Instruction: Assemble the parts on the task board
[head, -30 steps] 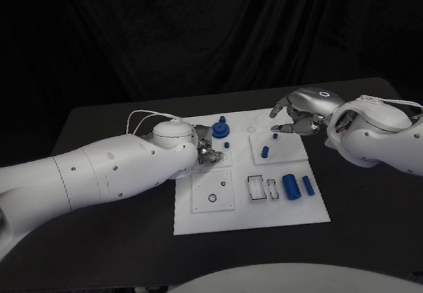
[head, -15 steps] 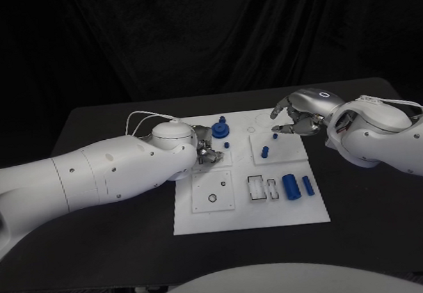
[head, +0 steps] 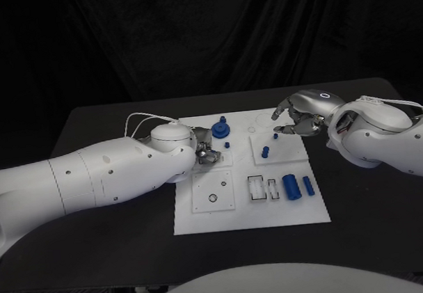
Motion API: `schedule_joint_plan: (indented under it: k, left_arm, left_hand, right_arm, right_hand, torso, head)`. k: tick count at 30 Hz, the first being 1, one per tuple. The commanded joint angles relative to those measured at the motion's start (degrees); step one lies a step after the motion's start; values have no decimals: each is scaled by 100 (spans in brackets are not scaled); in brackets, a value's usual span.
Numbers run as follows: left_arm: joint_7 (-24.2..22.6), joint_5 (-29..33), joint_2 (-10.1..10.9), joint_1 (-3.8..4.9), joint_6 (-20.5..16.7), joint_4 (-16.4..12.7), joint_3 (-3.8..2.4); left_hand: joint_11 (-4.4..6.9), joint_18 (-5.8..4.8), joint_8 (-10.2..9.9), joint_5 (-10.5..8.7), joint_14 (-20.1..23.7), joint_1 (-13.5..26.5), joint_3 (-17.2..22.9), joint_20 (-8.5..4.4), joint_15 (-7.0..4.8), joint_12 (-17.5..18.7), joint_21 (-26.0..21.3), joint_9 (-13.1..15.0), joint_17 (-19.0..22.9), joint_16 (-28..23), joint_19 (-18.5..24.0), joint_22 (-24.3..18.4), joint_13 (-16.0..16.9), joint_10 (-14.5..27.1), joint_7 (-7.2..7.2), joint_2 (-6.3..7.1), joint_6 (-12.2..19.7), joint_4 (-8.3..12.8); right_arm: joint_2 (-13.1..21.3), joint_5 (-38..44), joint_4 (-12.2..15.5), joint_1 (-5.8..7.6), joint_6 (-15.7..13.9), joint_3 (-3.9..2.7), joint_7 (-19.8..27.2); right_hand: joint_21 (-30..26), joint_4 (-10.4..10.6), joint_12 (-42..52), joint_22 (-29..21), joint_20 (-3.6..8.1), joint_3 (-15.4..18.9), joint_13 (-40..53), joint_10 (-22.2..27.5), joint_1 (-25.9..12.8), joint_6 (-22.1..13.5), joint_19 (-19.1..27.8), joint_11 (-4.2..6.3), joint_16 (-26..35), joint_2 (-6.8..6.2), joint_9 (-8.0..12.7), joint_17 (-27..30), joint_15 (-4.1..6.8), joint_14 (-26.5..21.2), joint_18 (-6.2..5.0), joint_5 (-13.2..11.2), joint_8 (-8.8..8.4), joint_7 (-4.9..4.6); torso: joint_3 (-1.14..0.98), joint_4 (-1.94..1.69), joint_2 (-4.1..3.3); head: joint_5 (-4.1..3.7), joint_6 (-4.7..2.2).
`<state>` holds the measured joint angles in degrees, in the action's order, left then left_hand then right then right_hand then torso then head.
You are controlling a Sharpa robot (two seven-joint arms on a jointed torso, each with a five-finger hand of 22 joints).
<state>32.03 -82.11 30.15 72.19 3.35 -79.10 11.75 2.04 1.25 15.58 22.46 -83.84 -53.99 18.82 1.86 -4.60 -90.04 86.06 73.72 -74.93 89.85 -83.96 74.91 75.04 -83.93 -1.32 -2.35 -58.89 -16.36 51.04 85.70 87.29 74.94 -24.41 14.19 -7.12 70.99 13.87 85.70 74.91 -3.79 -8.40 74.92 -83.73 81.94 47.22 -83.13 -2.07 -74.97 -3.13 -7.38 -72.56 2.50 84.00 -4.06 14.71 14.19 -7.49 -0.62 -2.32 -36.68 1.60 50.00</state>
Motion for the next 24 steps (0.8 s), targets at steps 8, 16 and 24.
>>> schedule_joint_plan:
  k: [8, 16, 24]
  left_arm:
    - [17, 88, 86, -63, 166, -153, 34]
    - [14, 88, 143, -70, 145, -227, 34]
    - [17, 88, 168, -76, 129, -259, 34]
  left_hand:
    - [32, 20, -19, 216, -616, -95, 57, -12, -25, 4, -28, 36, -1507, 15, -211, 1175, 1496, -607, 0, -37, -51, 55]
    - [36, 21, -20, 314, -616, -112, 82, -16, -30, 4, -34, 49, -1507, 15, -208, 1174, 1496, -607, 3, -51, -61, 48]
    - [41, 19, -12, 341, -616, -100, 93, -22, -36, 4, -30, 65, -1507, 15, -216, 1181, 1496, -607, 7, -66, -94, 19]
  right_arm:
    - [8, 26, 0, -17, 120, -3, -159]
    - [11, 26, -1, -18, 161, -3, -190]
    - [7, 26, -6, -19, 215, -3, -223]
  right_hand:
    - [-75, -62, -47, 609, -21, -35, 683, 35, 77, 53, 14, -31, 53, 13, 23, 34, -48, 246, -41, 131, 22, 10]
    - [-110, -72, -59, 595, -22, -49, 665, 51, 89, 60, 26, -32, 78, 17, 30, 61, -49, 238, -48, 167, 23, 10]
    - [-152, -87, -74, 578, -22, -71, 640, 72, 109, 72, 40, -31, 112, 24, 37, 98, -49, 227, -56, 197, 27, 11]
  torso:
    - [-2, 7, 4]
    - [-1, -3, 2]
    - [0, 2, 7]
  head:
    - [21, 0]
    - [15, 0]
    - [35, 0]
